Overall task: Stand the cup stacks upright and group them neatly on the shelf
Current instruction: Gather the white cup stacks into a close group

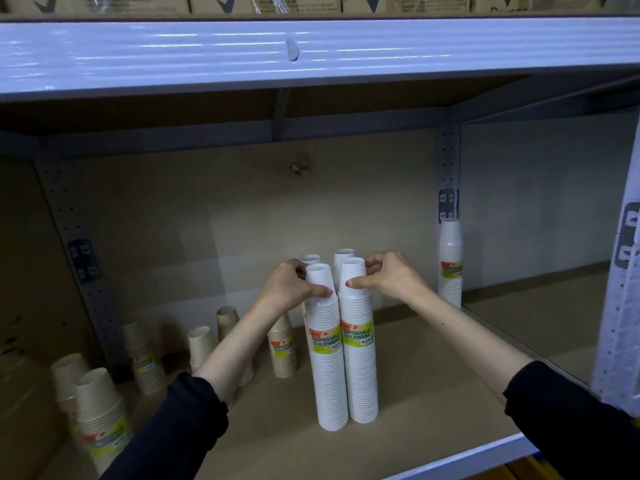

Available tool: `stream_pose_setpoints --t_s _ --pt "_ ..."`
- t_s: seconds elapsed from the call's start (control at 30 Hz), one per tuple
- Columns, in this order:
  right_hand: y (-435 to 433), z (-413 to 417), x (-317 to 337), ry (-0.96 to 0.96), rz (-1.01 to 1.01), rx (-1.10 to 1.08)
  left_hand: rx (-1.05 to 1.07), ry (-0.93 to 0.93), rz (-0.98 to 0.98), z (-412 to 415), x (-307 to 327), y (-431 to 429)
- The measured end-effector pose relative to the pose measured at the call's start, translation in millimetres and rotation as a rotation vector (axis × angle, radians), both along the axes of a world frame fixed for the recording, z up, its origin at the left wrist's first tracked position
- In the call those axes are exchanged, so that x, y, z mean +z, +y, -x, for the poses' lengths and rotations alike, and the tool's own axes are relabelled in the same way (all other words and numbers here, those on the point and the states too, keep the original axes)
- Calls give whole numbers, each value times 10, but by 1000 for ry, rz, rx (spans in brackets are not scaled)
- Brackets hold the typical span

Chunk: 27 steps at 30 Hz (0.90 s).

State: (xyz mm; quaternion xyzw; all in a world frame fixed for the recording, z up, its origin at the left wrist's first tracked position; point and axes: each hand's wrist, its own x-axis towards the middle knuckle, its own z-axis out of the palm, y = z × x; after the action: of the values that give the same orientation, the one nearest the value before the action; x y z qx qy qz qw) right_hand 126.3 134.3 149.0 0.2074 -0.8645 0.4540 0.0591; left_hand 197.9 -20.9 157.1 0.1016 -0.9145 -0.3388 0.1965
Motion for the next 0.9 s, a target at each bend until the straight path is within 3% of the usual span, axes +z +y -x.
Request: stream_pose_setpoints --t_s 0.3,0.6,0.9 --pt "194 27 114 51 52 -44 63 151 -10 0 144 10" --pt "711 151 283 161 1 -186 -39 320 230 125 292 614" --pt "1255 403 327 215 9 -386 -205 145 397 619 -238 1477"
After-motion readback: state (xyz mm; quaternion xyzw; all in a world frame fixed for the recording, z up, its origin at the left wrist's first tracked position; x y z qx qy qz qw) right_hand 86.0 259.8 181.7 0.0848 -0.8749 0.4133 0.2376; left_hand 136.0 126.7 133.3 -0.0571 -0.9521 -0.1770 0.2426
